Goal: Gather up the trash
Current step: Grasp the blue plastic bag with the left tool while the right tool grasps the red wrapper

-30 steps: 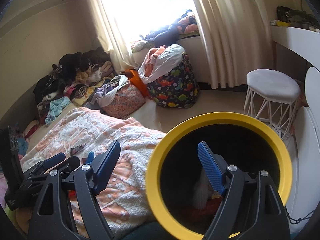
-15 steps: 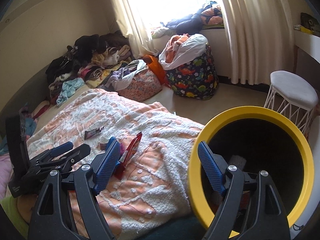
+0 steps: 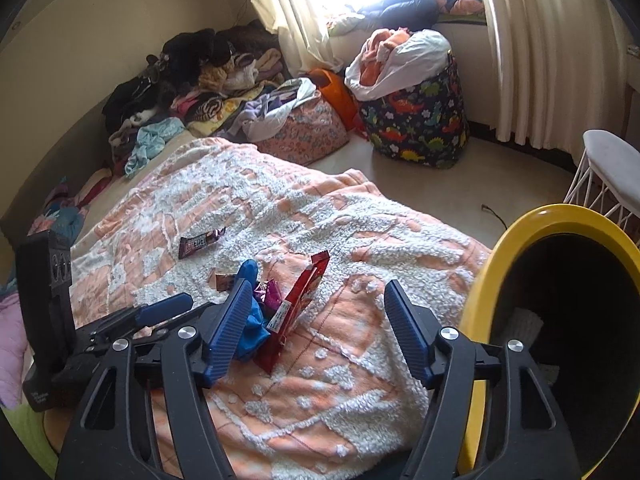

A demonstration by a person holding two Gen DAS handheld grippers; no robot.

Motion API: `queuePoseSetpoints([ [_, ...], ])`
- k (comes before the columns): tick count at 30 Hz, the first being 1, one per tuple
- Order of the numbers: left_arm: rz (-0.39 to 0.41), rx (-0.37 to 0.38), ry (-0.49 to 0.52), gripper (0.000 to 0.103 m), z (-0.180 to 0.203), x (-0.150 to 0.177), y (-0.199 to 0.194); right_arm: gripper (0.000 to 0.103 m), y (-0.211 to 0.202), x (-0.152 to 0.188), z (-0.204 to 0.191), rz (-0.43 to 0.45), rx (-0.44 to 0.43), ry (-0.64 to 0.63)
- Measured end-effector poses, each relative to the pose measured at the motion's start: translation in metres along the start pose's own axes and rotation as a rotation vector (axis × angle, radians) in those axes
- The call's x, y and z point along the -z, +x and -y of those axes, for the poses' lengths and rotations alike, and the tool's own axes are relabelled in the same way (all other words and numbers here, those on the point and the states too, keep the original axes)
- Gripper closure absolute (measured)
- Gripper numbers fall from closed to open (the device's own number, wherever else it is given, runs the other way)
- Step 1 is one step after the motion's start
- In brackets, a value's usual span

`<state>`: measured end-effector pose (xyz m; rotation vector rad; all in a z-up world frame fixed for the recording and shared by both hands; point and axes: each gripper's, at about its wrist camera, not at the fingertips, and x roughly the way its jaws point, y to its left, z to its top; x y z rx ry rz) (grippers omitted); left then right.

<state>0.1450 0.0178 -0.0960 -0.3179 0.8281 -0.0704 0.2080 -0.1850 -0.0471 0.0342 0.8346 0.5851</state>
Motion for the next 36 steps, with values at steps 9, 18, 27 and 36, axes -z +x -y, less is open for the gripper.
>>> queuePoseSetpoints([
  [9, -0.046, 0.028, -0.005, 0.051, 0.005, 0.001, 0.018, 0.049, 0.049, -0.014, 0.006, -0.112, 0.002, 0.074],
  [18, -0.074, 0.055, -0.016, 0.063, 0.006, 0.002, 0.030, 0.081, 0.084, -0.014, 0.009, -0.195, -0.028, 0.112],
  [27, -0.061, 0.098, -0.022, 0.079, 0.006, 0.005, 0.026, 0.087, 0.059, -0.005, 0.011, -0.101, -0.028, 0.117],
  [36, -0.022, 0.123, -0.017, 0.082, 0.009, 0.003, 0.007, 0.087, 0.030, 0.002, 0.009, -0.041, -0.031, 0.106],
])
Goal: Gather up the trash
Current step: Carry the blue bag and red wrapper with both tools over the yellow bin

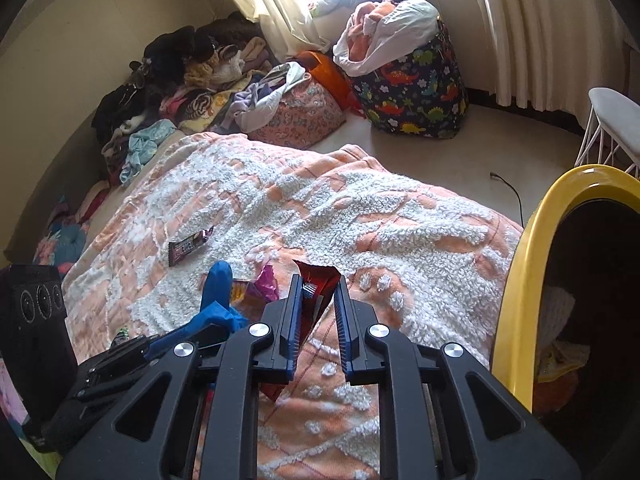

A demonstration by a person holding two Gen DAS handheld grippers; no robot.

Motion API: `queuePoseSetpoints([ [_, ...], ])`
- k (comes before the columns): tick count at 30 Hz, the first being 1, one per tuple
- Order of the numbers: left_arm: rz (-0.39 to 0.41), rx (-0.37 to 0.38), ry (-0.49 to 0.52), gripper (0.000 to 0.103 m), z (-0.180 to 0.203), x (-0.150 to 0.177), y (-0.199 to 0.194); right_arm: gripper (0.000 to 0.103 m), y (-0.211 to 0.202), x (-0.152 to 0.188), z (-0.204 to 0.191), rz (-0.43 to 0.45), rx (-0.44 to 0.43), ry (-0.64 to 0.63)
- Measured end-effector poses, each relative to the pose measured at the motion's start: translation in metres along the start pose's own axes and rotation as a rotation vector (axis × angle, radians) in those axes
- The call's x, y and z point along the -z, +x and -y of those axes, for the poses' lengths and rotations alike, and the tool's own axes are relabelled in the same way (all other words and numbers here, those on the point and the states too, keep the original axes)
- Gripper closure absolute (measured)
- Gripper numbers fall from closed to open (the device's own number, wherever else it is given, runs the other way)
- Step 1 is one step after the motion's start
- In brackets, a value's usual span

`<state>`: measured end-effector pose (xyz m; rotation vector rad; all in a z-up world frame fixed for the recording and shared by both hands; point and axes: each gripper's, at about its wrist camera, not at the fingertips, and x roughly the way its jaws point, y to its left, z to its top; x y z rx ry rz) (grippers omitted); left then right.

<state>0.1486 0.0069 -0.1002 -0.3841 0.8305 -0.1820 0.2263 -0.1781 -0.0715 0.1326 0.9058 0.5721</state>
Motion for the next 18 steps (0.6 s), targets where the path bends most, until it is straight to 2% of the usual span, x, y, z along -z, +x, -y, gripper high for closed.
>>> queuePoseSetpoints([
  [18, 0.062, 0.020, 0.014, 0.082, 0.018, -0.010, -0.023, 0.088, -0.055, 0.007, 0.005, 0.105, -0.035, 0.021],
])
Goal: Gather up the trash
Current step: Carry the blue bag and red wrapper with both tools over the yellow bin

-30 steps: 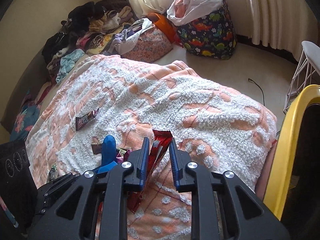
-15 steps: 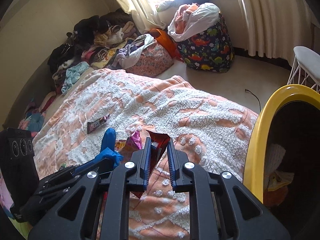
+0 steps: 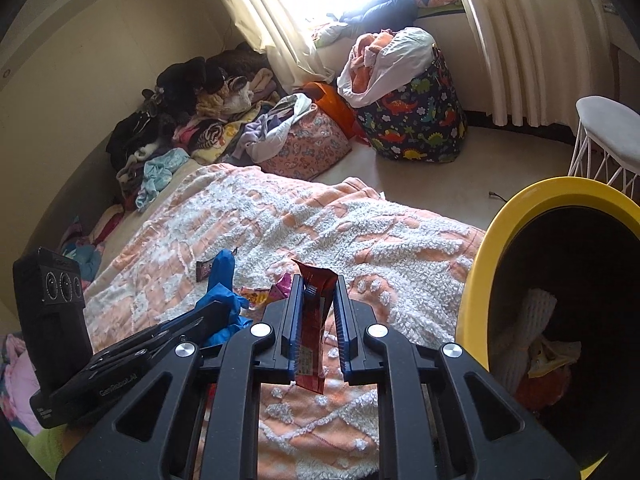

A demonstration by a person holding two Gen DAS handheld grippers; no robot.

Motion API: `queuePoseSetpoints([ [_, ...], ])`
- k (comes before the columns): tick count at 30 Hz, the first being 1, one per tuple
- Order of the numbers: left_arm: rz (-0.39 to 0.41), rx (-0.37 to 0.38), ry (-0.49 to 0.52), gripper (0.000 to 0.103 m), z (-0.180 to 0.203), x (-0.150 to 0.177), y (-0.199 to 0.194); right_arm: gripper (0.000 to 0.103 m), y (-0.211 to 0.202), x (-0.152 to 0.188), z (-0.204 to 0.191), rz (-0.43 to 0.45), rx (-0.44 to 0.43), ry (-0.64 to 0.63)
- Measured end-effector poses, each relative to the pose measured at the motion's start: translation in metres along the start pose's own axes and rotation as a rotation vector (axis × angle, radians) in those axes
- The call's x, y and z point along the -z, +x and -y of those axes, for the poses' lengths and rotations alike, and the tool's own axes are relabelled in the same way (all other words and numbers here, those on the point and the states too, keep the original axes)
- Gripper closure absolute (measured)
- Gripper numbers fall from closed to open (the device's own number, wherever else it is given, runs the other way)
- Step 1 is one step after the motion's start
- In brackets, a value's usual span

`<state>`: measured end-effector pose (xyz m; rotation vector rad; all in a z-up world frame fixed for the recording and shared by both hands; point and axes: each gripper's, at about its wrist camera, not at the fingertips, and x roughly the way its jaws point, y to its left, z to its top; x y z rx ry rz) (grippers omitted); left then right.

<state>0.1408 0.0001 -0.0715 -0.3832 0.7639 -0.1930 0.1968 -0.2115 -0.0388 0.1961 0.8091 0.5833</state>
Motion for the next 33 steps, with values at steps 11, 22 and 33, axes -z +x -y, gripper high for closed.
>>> queuePoseSetpoints([
  [11, 0.008, 0.014, 0.045, 0.082, 0.021, -0.001, -0.003, 0.088, -0.025, -0.003, 0.007, 0.043, -0.003, 0.014],
  [22, 0.017, 0.027, 0.083, 0.082, 0.042, -0.001, -0.006, 0.088, -0.052, -0.008, 0.018, 0.101, 0.008, 0.039],
  [33, 0.022, 0.038, 0.123, 0.082, 0.064, -0.001, -0.004, 0.088, -0.079, -0.013, 0.039, 0.158, 0.026, 0.082],
])
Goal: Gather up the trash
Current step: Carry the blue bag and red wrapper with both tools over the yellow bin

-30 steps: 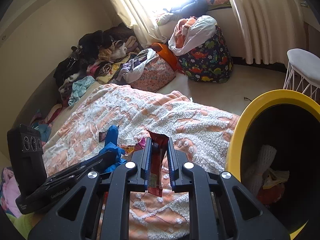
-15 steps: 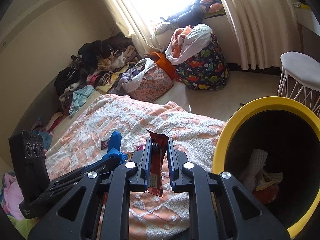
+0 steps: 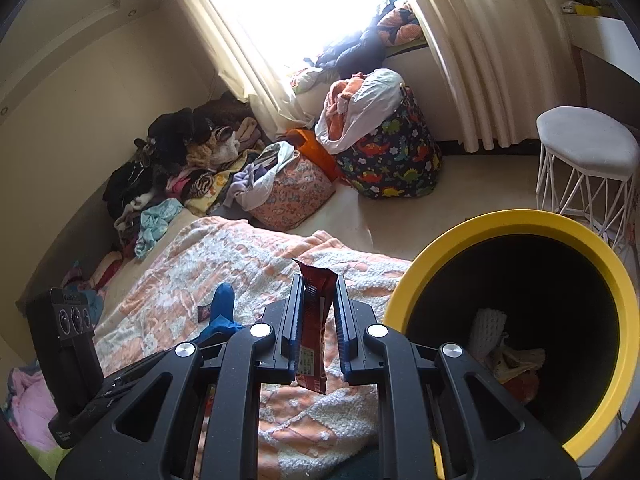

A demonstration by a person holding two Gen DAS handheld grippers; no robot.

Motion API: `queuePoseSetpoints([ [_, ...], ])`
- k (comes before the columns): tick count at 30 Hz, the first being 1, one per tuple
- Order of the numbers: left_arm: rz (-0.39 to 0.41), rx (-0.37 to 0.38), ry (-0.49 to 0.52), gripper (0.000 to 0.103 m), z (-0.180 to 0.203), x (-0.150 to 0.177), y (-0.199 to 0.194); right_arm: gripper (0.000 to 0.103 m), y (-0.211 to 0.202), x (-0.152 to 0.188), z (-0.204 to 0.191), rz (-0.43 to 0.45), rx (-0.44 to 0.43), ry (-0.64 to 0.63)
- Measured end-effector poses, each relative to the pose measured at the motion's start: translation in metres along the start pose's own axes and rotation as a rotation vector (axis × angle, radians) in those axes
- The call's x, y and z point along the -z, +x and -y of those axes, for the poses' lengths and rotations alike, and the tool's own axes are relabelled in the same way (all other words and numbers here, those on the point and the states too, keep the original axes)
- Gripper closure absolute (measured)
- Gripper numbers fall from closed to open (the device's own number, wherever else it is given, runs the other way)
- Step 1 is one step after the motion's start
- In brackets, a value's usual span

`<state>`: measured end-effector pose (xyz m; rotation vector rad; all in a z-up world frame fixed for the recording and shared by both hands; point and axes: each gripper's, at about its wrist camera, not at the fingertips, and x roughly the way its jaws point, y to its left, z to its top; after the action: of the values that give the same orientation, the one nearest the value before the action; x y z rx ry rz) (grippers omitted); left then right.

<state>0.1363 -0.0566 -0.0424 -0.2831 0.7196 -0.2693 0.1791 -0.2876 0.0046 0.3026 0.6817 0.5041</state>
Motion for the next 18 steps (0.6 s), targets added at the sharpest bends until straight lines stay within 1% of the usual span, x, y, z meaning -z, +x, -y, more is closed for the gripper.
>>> queuePoseSetpoints([
  [10, -0.013, 0.016, 0.052, 0.082, 0.027, 0.001, 0.008, 0.088, -0.026, -0.008, 0.023, 0.053, 0.018, 0.050],
  [18, -0.016, 0.022, 0.072, 0.082, 0.042, 0.001, 0.014, 0.088, -0.045, -0.009, 0.045, 0.082, 0.049, 0.089],
])
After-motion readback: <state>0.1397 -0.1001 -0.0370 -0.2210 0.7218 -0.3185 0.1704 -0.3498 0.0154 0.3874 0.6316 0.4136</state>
